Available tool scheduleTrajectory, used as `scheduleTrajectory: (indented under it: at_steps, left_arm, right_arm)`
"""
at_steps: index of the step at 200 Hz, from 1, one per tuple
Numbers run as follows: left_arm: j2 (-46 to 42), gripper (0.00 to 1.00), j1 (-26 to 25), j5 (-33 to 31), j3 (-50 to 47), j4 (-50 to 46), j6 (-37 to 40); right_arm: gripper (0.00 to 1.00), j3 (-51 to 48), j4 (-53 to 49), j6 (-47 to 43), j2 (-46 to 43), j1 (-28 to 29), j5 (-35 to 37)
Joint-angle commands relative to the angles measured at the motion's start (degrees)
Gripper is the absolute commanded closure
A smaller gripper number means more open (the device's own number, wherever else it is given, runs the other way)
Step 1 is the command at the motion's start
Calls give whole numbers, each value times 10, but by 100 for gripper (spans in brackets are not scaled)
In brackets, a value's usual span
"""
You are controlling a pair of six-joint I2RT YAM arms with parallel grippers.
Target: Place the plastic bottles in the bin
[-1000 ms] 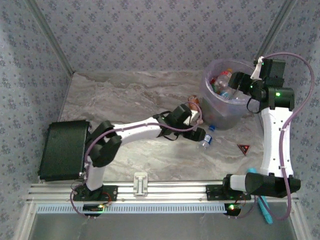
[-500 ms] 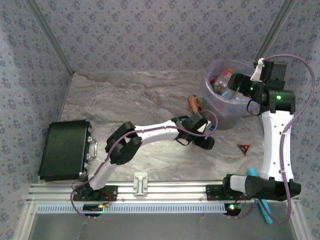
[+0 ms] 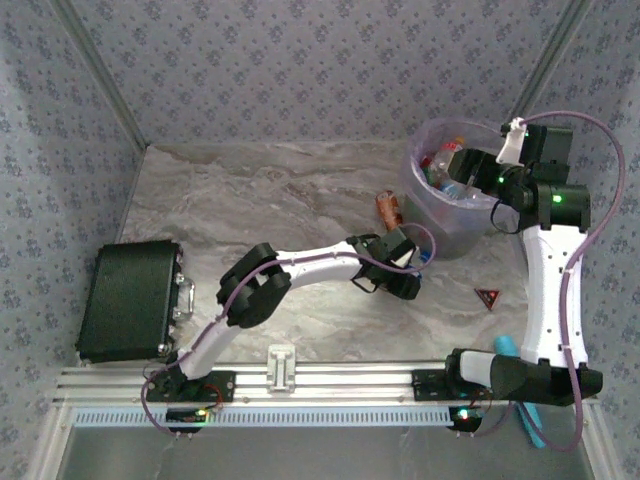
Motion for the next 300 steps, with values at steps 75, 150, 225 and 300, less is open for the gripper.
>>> scheduleTrajectory:
  at_steps: [75,150,225,300]
  left_arm:
    - [-320,65,88,-82,-287,121,18]
    - [-535,72,138,-102,-487,393,70]
    - [-533,72,139,-109,-498,472,96]
    - [-519,70,141,-109,-486,467,95]
  right_arm:
    - [17,2,22,20,2,69,-146]
    - [7,6,92,72,97,229,-170]
    - [10,16,98,70,198,313,-201]
    - [45,2,125,77,184,292,-212]
